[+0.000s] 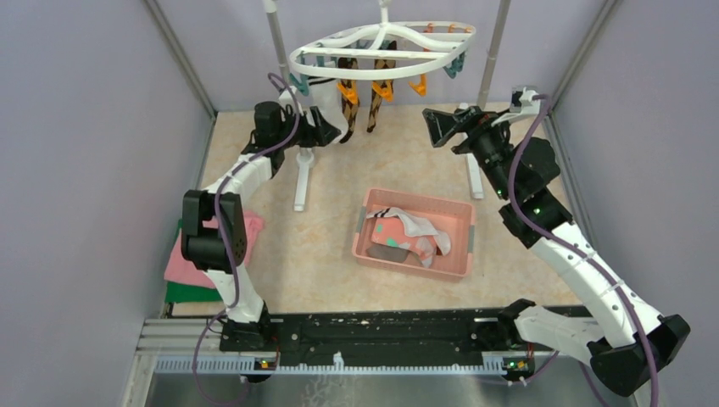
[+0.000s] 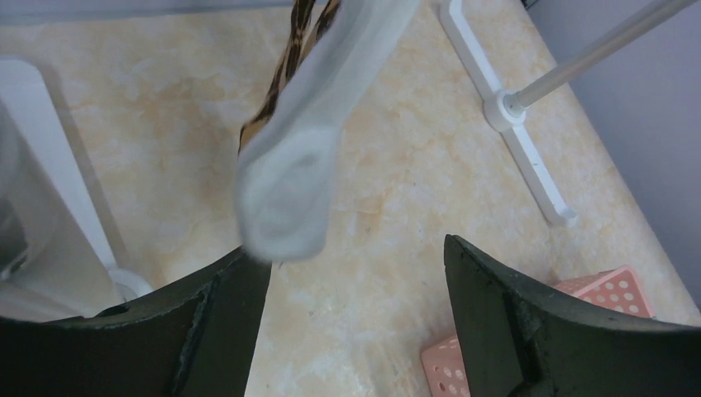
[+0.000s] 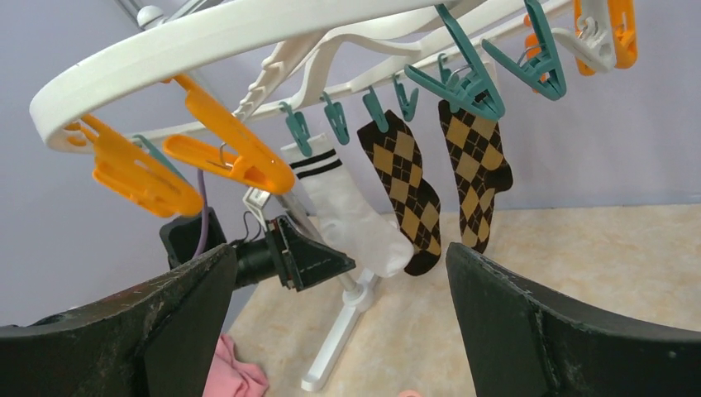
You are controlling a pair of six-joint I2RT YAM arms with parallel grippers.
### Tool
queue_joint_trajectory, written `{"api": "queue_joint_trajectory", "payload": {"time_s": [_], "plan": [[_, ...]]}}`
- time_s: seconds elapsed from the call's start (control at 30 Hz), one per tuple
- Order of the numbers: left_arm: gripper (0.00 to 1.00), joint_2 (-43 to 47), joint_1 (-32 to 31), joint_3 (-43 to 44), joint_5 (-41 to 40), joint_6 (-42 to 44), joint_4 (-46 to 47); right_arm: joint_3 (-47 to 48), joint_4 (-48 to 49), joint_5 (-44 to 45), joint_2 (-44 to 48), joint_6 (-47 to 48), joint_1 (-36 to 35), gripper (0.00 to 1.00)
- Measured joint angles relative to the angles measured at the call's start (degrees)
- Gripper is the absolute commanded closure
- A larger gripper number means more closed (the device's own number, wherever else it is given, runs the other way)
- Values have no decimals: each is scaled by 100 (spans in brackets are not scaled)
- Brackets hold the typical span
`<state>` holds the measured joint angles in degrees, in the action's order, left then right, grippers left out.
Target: Remove the socks clipped to the hanger
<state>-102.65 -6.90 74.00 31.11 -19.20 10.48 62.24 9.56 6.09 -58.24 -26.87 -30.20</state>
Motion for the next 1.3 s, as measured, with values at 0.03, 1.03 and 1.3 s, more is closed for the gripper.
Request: {"api": "queue_joint_trajectory", "payload": {"time_s": [0.03, 1.03, 1.3], "plan": [[23, -52, 0, 72, 57, -48, 46, -11, 11, -15, 0, -22, 0, 4], [100, 2124, -245, -297, 63, 1180, -1217, -227, -953, -170, 734, -275, 0, 1], [100, 2756, -1014, -216, -223, 2168, -2116, -302, -1357, -179, 977, -247, 0, 1]]}}
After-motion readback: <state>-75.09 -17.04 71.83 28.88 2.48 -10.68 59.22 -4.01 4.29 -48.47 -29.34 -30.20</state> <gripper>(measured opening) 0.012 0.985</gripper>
